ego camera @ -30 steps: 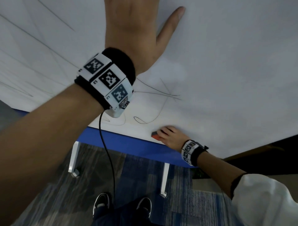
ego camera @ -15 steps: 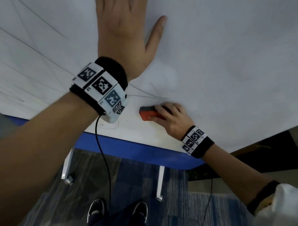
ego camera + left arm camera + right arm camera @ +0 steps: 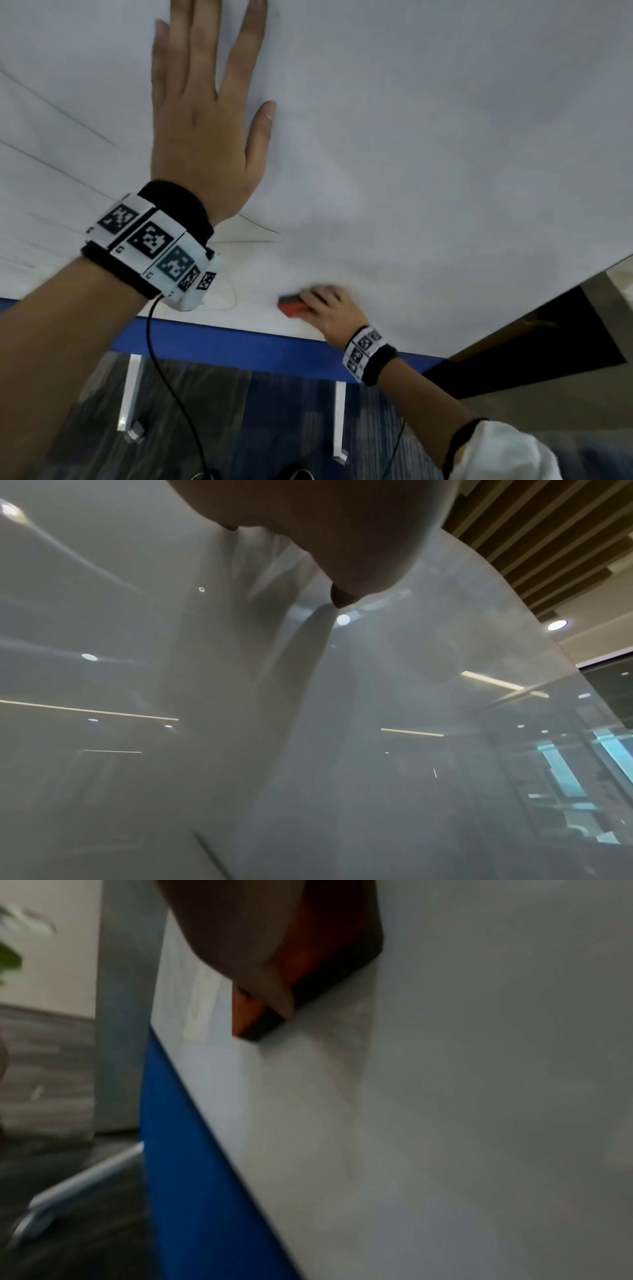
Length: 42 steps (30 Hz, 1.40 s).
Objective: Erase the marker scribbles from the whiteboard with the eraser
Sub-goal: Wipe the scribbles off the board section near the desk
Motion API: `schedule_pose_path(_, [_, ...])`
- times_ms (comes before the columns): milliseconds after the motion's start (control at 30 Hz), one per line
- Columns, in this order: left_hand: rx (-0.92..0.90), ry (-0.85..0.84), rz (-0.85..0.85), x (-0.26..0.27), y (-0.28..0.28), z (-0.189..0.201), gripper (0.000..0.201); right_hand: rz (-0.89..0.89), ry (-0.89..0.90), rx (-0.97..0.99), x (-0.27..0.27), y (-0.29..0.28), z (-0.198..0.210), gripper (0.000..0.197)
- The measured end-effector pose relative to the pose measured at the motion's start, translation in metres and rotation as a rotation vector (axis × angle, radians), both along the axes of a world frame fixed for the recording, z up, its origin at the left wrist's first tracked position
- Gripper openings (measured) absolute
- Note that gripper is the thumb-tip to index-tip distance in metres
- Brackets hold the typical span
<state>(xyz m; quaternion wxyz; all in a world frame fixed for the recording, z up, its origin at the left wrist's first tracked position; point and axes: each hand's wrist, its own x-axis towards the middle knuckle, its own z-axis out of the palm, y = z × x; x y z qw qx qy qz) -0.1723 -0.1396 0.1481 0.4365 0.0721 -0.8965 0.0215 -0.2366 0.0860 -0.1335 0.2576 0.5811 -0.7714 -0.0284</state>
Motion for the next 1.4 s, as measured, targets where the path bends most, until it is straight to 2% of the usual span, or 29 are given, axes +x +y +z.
schedule_pose_path(33, [-0.007,-0.01,0.004,0.001,-0.001,0.0,0.066,0.009,-0.011,0.151,0.003,0.007,-0.015,0.04])
schedule_pose_path(100, [-0.016,-0.017,0.005,0.0,-0.002,0.0,0.066,0.054,0.0,0.321,-0.002,0.017,-0.021,0.04])
schedule_pose_path(167, [-0.021,-0.02,-0.012,0.0,-0.002,0.0,0.065,0.085,0.029,0.277,-0.01,0.019,-0.001,0.03])
schedule_pose_path(200, [-0.019,-0.019,-0.031,-0.002,-0.002,0.0,0.065,0.093,0.017,0.186,-0.012,0.02,0.015,0.024])
schedule_pose_path(300, [-0.002,0.012,-0.077,-0.005,-0.002,-0.001,0.064,0.081,-0.001,-0.201,-0.015,0.015,0.085,0.042])
schedule_pose_path(433, [0.032,0.048,-0.11,-0.005,0.0,-0.002,0.062,-0.128,0.174,-0.778,-0.018,0.012,0.201,0.037])
schedule_pose_path(500, [0.037,0.056,-0.117,-0.004,0.0,-0.003,0.061,-0.185,0.13,-0.978,-0.018,-0.001,0.224,0.038])
schedule_pose_path(533, [0.035,0.055,-0.113,-0.002,-0.001,-0.003,0.06,-0.164,0.086,-1.0,-0.017,-0.013,0.22,0.038])
schedule_pose_path(567, [0.035,0.048,-0.108,-0.001,-0.003,-0.002,0.06,-0.114,0.069,-0.94,-0.014,-0.027,0.205,0.036])
schedule_pose_path(600, [0.034,0.036,-0.104,0.0,-0.005,-0.001,0.06,-0.044,0.08,-0.798,-0.01,-0.039,0.18,0.034])
schedule_pose_path(667, [0.017,0.012,-0.108,0.004,-0.007,0.003,0.06,0.116,0.086,-0.412,-0.005,-0.053,0.112,0.035])
schedule_pose_path(733, [-0.026,0.002,-0.119,0.009,-0.01,0.008,0.06,0.141,0.065,-0.07,0.001,-0.054,0.053,0.035])
schedule_pose_path(767, [-0.056,-0.013,-0.115,0.011,-0.011,0.009,0.06,0.122,0.062,0.044,0.007,-0.055,0.037,0.034])
schedule_pose_path(833, [-0.108,-0.055,-0.114,0.014,-0.017,0.014,0.061,0.126,0.075,0.188,0.013,-0.063,0.032,0.029])
schedule_pose_path(900, [-0.157,-0.077,-0.134,0.016,-0.022,0.018,0.063,0.174,0.073,0.139,0.01,-0.074,0.063,0.023])
schedule_pose_path(967, [-0.205,-0.071,-0.179,0.02,-0.033,0.024,0.062,0.194,0.094,-0.078,0.002,-0.087,0.115,0.037])
schedule_pose_path(1000, [-0.206,-0.067,-0.219,0.022,-0.038,0.028,0.06,0.194,0.109,-0.185,-0.003,-0.09,0.148,0.038])
schedule_pose_path(1100, [-0.136,-0.087,-0.371,0.03,-0.048,0.044,0.046,0.151,0.222,-0.448,-0.012,-0.09,0.236,0.038])
schedule_pose_path(1166, [-0.025,-0.149,-0.483,0.042,-0.055,0.057,0.051,0.081,0.248,-0.577,-0.013,-0.093,0.266,0.037])
schedule_pose_path(1233, [0.09,-0.162,-0.515,0.054,-0.068,0.067,0.051,0.015,0.2,-0.711,-0.005,-0.105,0.257,0.037])
schedule_pose_path(1300, [0.179,-0.114,-0.485,0.07,-0.083,0.069,0.058,0.032,0.168,-0.675,0.005,-0.118,0.208,0.039])
schedule_pose_path(1400, [0.271,-0.083,-0.439,0.097,-0.107,0.052,0.055,0.156,0.145,-0.154,0.018,-0.129,0.097,0.034])
